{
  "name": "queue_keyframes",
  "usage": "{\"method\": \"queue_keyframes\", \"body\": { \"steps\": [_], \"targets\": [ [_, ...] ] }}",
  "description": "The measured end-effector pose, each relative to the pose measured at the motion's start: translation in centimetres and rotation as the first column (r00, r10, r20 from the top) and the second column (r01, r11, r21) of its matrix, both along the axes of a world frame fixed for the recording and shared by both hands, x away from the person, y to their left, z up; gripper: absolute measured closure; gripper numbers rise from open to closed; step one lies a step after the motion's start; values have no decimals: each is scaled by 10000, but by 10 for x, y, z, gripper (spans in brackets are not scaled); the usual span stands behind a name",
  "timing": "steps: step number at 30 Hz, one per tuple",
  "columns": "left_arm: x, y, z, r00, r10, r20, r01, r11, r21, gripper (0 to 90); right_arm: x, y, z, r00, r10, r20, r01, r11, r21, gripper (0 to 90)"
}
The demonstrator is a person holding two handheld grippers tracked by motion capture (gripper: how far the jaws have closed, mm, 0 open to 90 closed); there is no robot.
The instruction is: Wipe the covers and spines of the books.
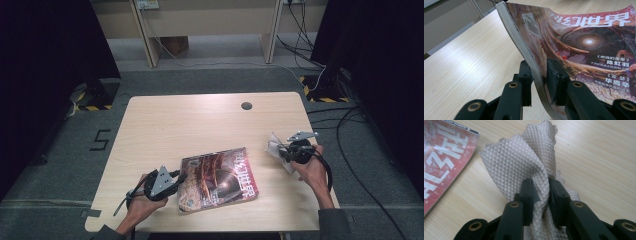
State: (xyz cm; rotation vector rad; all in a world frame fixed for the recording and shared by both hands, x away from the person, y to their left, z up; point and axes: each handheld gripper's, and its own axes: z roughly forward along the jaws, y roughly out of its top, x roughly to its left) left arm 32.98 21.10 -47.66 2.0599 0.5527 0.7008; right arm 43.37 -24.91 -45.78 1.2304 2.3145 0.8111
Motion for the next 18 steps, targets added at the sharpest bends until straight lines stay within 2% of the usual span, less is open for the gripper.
{"method": "queue_keyframes", "body": {
  "steps": [5,18],
  "targets": [
    [0,0,0,10000,-4,-8,4,10000,-6,742,0,-4,-7,9997,-194,-161,193,9998,-75,747],
    [0,0,0,10000,-11,-2,11,10000,4,740,1,-2,-16,9991,-114,-402,109,9999,-125,746]
  ]
}}
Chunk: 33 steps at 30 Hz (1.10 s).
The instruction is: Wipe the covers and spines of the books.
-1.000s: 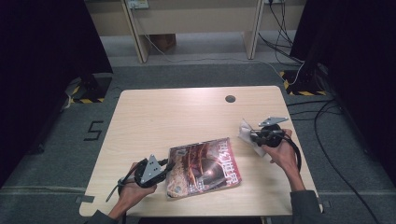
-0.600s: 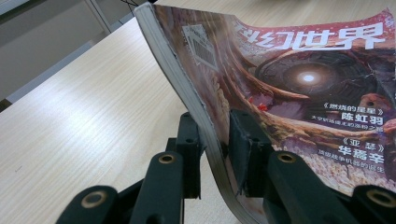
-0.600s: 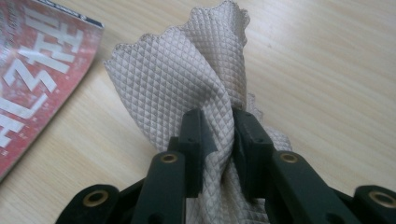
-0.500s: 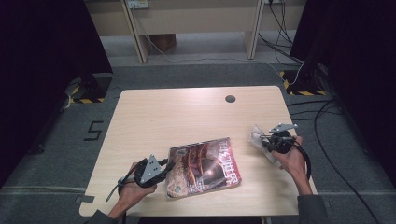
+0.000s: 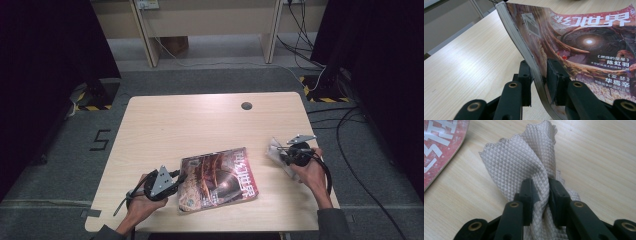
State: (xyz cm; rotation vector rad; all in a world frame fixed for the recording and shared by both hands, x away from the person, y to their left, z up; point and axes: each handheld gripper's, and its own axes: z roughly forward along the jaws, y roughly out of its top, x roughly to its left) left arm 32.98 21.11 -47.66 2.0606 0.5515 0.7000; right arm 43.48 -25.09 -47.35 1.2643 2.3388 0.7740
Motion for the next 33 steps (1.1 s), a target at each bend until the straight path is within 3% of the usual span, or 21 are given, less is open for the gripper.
{"method": "queue_keyframes", "body": {
  "steps": [23,29,33],
  "targets": [
    [0,0,0,10000,18,28,-18,10000,8,739,4,-5,-12,9994,-126,-314,121,9998,-151,731],
    [0,0,0,10000,13,33,-13,10000,5,739,4,-6,-10,9995,-246,-205,245,9997,-78,564],
    [0,0,0,10000,4,21,-4,10000,24,739,3,-3,1,9992,-90,385,76,9993,369,497]
  ]
}}
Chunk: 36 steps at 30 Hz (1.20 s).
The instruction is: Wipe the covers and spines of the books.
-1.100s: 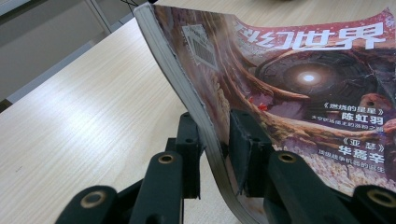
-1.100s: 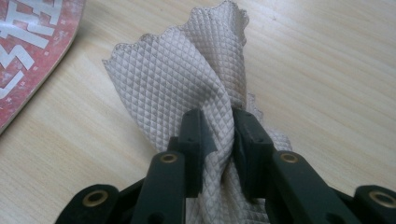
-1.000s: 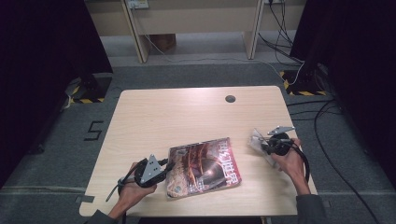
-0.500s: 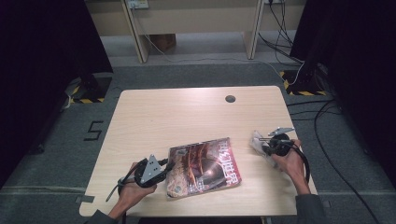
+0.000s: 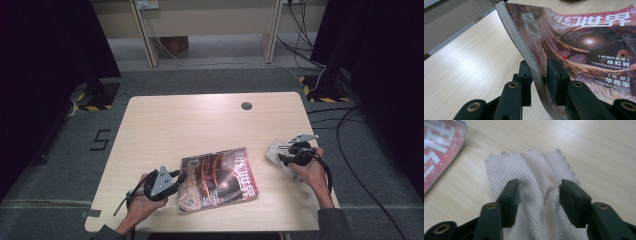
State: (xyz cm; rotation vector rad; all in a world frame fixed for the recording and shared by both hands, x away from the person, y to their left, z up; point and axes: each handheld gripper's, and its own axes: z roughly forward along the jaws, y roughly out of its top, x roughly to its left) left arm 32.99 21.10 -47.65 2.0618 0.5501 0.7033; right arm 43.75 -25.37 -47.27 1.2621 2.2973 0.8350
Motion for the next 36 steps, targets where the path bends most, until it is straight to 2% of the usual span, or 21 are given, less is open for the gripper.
{"method": "queue_keyframes", "body": {
  "steps": [2,7,12,17,21,22,23,25,27,29,32,36],
  "targets": [
    [0,0,0,10000,-6,-12,6,10000,-1,739,-1,4,6,9992,260,320,-264,9996,127,496],
    [0,0,0,10000,-1,-12,1,10000,3,739,-5,17,18,9944,710,787,-741,9966,369,482],
    [0,0,0,10000,-4,-37,3,10000,-53,739,-7,35,28,9805,1465,1312,-1546,9865,541,473],
    [1,0,0,10000,-6,-12,6,10000,-54,739,-11,59,38,9555,2385,1737,-2527,9654,640,446],
    [1,0,0,10000,-44,-17,44,10000,-22,739,-12,84,41,9255,3322,1817,-3510,9327,826,446],
    [1,0,0,10000,-58,-13,58,10000,-24,739,-13,88,41,9216,3444,1790,-3629,9281,829,446],
    [1,0,0,10000,-52,-2,52,10000,-41,739,-13,94,40,9148,3657,1715,-3838,9194,866,446],
    [1,0,0,10000,-49,-1,49,10000,-66,739,-13,102,39,9076,3845,1687,-4025,9111,889,446],
    [1,1,0,10000,-49,0,49,10000,-62,739,-13,111,39,8946,4165,1619,-4336,8967,889,444],
    [2,0,0,10000,-44,5,44,10000,-38,739,-12,118,38,8882,4298,1624,-4469,8902,887,445],
    [3,1,-1,10000,-49,20,50,10000,-33,739,-11,128,37,8735,4586,1631,-4754,8758,838,444],
    [3,1,-1,10000,-67,27,67,10000,-45,739,-9,140,36,8609,4845,1554,-4997,8625,797,443]
  ]
}}
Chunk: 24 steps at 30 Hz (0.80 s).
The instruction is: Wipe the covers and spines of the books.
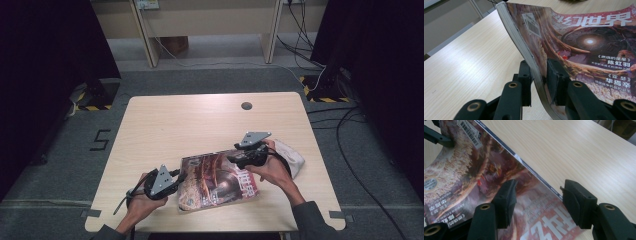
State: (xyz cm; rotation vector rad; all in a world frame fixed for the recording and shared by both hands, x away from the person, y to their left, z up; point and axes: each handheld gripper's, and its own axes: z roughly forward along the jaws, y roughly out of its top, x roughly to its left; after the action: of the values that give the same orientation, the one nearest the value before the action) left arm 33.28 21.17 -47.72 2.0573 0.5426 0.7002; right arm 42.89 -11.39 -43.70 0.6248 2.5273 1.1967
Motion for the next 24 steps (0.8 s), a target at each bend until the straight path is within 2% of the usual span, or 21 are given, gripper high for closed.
{"method": "queue_keyframes", "body": {
  "steps": [13,20,24],
  "targets": [
    [1,0,0,10000,-29,13,29,10000,-18,740,16,34,-7,9958,909,-129,-913,9955,-271,433],
    [0,0,0,9999,-104,74,104,9999,-21,741,23,50,-11,9894,1399,-385,-1403,9901,-71,417],
    [1,0,1,9999,-140,89,140,9999,64,742,26,55,-14,9818,1827,-528,-1841,9826,-228,422]
  ]
}}
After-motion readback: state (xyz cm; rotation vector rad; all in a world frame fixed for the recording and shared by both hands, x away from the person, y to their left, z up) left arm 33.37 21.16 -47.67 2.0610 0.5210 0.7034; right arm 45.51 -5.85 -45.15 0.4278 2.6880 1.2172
